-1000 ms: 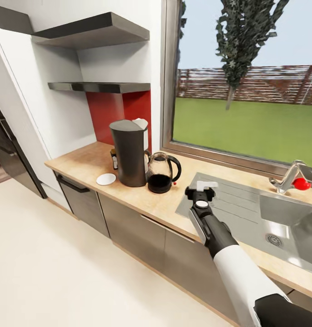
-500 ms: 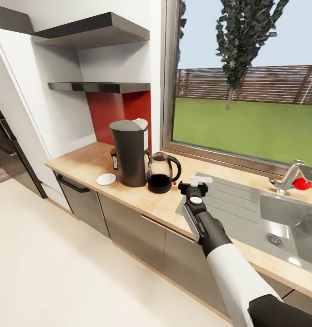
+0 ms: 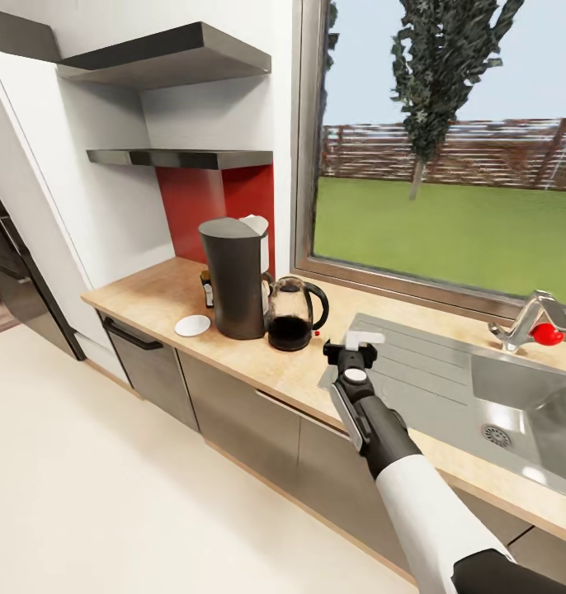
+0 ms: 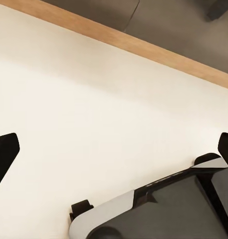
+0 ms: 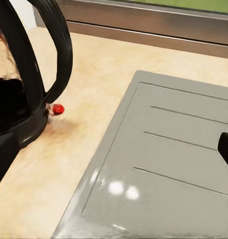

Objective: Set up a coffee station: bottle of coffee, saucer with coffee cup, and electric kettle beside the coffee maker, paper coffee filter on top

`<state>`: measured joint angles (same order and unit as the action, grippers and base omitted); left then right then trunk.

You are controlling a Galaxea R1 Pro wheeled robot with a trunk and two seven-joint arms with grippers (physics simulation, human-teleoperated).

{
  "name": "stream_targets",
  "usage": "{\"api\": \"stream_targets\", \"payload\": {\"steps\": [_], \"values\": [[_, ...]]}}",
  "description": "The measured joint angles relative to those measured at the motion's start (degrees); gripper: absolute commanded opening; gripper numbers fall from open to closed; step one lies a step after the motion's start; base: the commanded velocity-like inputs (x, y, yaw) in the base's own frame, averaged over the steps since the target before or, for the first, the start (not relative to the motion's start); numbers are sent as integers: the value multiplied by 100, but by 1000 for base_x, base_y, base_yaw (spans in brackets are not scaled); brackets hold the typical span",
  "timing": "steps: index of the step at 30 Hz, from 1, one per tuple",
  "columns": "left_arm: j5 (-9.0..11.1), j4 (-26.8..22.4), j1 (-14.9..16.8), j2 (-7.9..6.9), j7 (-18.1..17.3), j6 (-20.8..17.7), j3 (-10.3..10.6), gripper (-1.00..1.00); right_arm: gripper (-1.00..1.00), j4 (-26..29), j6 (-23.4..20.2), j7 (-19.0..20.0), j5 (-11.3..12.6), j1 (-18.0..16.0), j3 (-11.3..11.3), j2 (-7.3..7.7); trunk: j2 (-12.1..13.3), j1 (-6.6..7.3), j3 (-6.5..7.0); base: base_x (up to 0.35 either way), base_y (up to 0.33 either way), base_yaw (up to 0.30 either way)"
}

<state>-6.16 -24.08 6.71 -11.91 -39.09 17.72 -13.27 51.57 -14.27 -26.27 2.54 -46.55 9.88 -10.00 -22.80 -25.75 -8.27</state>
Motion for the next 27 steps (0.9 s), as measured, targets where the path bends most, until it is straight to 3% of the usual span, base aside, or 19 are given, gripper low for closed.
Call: {"api": "stream_targets", "payload": {"steps": [7, 19, 21, 23, 27], "values": [[0, 0, 0, 0, 8, 0, 2, 100, 100, 69, 311, 17, 2, 367, 0, 0, 0, 0, 0, 0, 0, 0], [-9, 7, 0, 8, 9, 0, 2, 100, 100, 72, 2285, 22, -112, 1094, 16, 22, -1, 0, 0, 0, 0, 0], [-9, 7, 0, 13, 9, 0, 2, 100, 100, 65, 2665, 22, -271, 1167, 18, 23, -1, 0, 0, 0, 0, 0], [-9, 11, 0, 16, 9, 0, 2, 100, 100, 61, 3149, 22, -613, 1264, 25, 20, -1, 0, -1, 0, 0, 0], [-9, 39, 0, 23, 9, 6, 6, 100, 100, 60, 3719, -27, -1260, 1452, 33, 10, -1, 0, -1, 0, 0, 0]]}}
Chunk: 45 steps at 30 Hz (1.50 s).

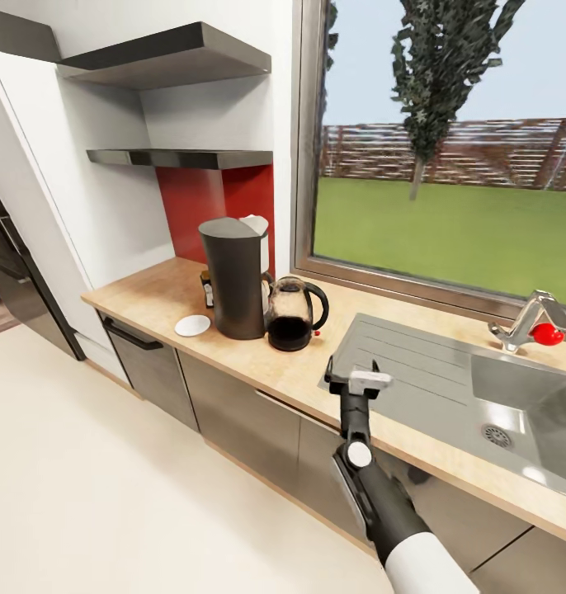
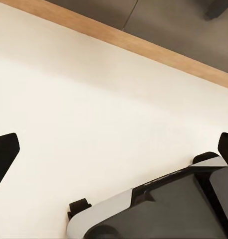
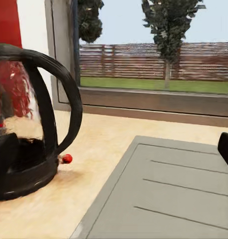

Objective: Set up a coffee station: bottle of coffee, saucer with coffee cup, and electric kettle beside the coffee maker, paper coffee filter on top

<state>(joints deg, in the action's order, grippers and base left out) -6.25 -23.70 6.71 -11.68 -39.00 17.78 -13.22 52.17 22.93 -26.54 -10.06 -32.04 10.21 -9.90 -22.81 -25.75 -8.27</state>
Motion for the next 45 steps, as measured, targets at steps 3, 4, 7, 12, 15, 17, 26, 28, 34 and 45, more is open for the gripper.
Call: {"api": "stream_targets", "payload": {"steps": [3, 4, 7, 12, 15, 17, 26, 28, 34, 45], "values": [[0, 33, 0, 2, 0, 2, 4, 100, 100, -11, 399, -235, -346, 146, 6, -8, 0, 0, 0, 0, 0, 0], [0, 42, 0, 0, 0, 2, 5, 100, 100, -18, 552, -385, -429, 195, 8, -9, 0, 0, 0, 0, 0, 0], [0, 51, 0, -3, 0, 2, 5, 100, 100, -39, 807, -724, -565, 283, 9, -10, 0, 0, 0, 0, 0, 0], [0, 56, 0, -5, 0, 4, 6, 100, 100, -61, 1030, -1287, -1096, 581, 11, -9, 0, 0, 0, 0, 0, 0], [0, 57, 0, -5, 1, 7, 6, 100, 100, -64, 1102, -1457, -1326, 760, 11, -9, 0, 0, 0, 0, 0, 0], [0, 57, 0, -5, 0, 8, 6, 100, 100, -67, 1253, -1635, -1423, 910, 16, -9, 0, 0, 0, 0, 0, 0], [0, 57, 0, -4, 1, 10, 6, 100, 100, -76, 1429, -2071, -1498, 1450, 21, -9, 0, 0, 0, 0, 0, 0], [0, 60, 0, -4, 2, 9, 6, 100, 100, -167, 1442, -2089, -1499, 1642, 86, -9, 0, 0, -1, 0, 0, 0], [-8, 65, 0, 0, 5, 11, 6, 100, 100, -771, 1765, -2106, -1479, 1875, 538, -10, 0, 0, 0, 0, 0, 0], [-24, 238, 0, -2, 5, 19, 7, 100, 100, -2630, 2138, -2097, -1475, 1914, 890, -10, 0, 0, 0, 0, 0, 0]]}}
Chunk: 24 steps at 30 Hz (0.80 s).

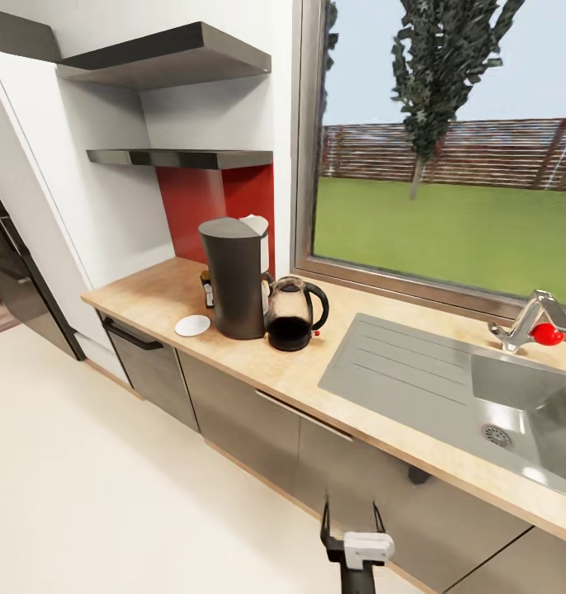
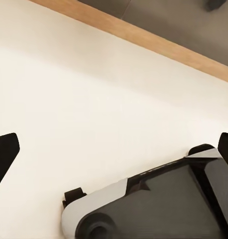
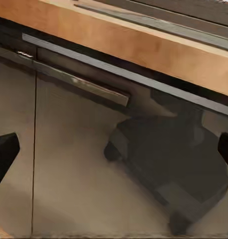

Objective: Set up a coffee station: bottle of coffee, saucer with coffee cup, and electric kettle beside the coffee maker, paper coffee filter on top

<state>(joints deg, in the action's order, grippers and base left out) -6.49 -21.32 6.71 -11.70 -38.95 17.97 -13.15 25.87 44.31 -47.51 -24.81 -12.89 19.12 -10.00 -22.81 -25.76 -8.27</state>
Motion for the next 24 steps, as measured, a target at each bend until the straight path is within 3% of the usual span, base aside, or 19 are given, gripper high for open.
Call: {"api": "stream_targets", "payload": {"steps": [16, 19, 22, 24], "values": [[-7, 202, 0, 53, 0, -6, 8, 100, 100, -1937, 49, 34, 122, -3, -21, 2, 0, 0, 0, 0, 0, 0], [-4, 251, 0, 62, 16, -8, -5, 100, 100, -2265, 36, 183, 104, -1, -60, 1, 0, 0, 0, 0, 0, 0], [-2, 273, 1, 66, 87, -9, -14, 100, 100, -2375, -123, 617, 293, 0, -134, 2, 0, 0, 0, 0, 0, 0], [2, 279, 0, 62, 161, -10, -16, 100, 100, -2408, -623, 1025, 749, -2, -413, 2, 0, 0, 0, 0, 0, 0]]}}
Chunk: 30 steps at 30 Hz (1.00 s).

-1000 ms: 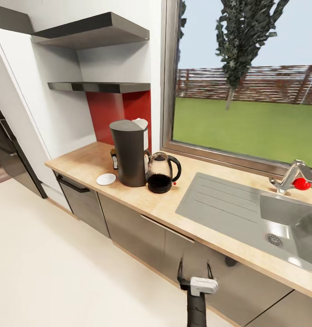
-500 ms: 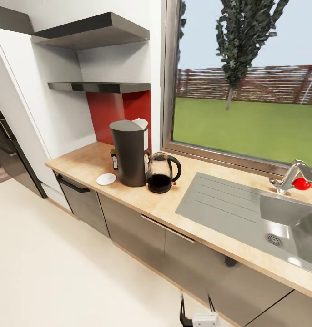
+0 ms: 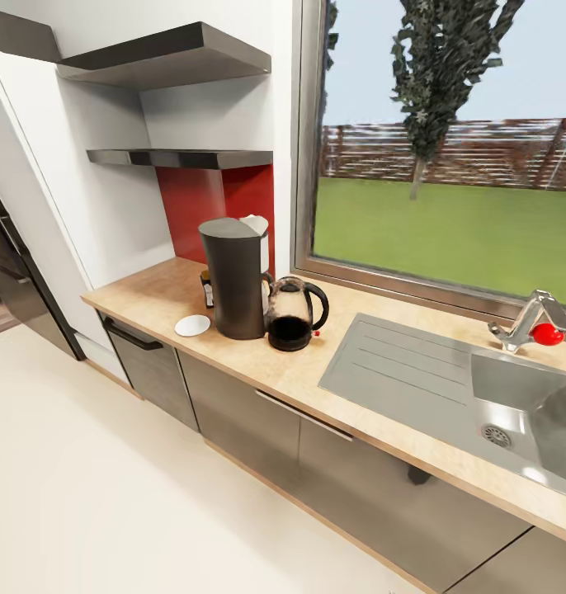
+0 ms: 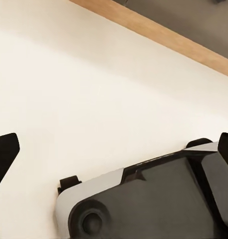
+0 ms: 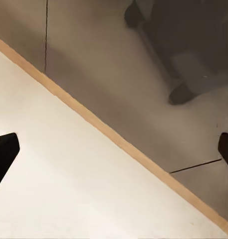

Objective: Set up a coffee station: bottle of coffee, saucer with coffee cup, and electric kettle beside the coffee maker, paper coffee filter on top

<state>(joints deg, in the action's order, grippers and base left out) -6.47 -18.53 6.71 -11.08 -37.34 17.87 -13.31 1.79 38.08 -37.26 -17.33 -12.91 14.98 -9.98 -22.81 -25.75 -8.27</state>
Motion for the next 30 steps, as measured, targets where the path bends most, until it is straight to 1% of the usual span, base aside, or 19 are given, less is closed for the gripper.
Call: {"api": "stream_targets", "payload": {"steps": [1, 2, 3, 4, 5, 6, 7, 8, 9, 10, 12, 13, 15, 17, 21, 30], "values": [[2, 5, 0, -1, 33, 0, -1, 100, 100, -5, -394, 232, 283, -1, -216, 0, 0, 0, 0, 0, 0, 0], [2, 6, 0, -1, 46, 0, -1, 100, 100, -7, -624, 361, 405, -2, -347, 0, 0, 0, 0, 0, 0, 0], [3, 18, 0, -2, 63, 0, -1, 100, 100, -10, -1087, 639, 637, -2, -613, 0, 0, 0, 0, 0, 0, 0], [3, 45, 0, -2, 74, 0, -1, 100, 100, -10, -1549, 963, 872, -1, -827, 0, 0, 0, 0, 0, 0, 0], [3, 65, 0, -2, 78, 0, 1, 100, 100, -9, -1782, 1141, 970, 0, -916, -1, 0, 0, 0, 0, 0, 0], [3, 112, -1, -2, 83, 0, 7, 100, 100, 0, -2205, 1489, 1126, 0, -1062, -1, 0, 0, 0, 0, 0, 0], [4, 138, 0, -2, 85, 0, 9, 100, 100, 28, -2598, 1821, 1234, 0, -1152, -1, 0, 0, 0, 0, 0, 0], [0, 184, -1, -2, 89, 0, 12, 100, 100, 53, -2781, 1977, 1273, 1, -1185, 0, 0, 0, 0, 0, 0, 0], [-2, 220, 0, -2, 98, 2, 14, 100, 100, 120, -3091, 2231, 1323, 0, -1234, 0, 0, 0, 0, 0, 0, 0], [-2, 234, 0, -2, 102, 1, 14, 100, 100, 162, -3234, 2336, 1343, -1, -1253, 0, 0, 0, 0, 0, 0, 0], [-3, 269, 0, -2, 111, 0, 15, 100, 100, 346, -3670, 2578, 1438, -2, -1301, -1, 0, 0, 0, 0, 0, 0], [-3, 274, 0, -2, 113, 0, 15, 100, 100, 385, -3758, 2612, 1476, -3, -1309, -1, 0, 0, 0, 0, 0, 0], [-4, 284, 0, -2, 115, 1, 13, 100, 100, 455, -3957, 2673, 1632, -1, -1326, 73, 0, 0, 0, 0, 0, 0], [-4, 290, 0, -2, 117, 0, 11, 100, 100, 496, -4126, 2709, 1877, -3, -1332, 170, 0, 0, 0, 0, 0, 0], [-4, 293, 0, -2, 152, -1, 15, 100, 100, 524, -4248, 2726, 2101, -3, -1335, 270, 0, 0, 0, 0, 0, 0], [-4, 294, 1, -2, 330, 3, 14, 100, 100, 528, -4254, 2739, 2137, -1, -1326, 299, 0, 0, 0, 0, 0, 0]]}}
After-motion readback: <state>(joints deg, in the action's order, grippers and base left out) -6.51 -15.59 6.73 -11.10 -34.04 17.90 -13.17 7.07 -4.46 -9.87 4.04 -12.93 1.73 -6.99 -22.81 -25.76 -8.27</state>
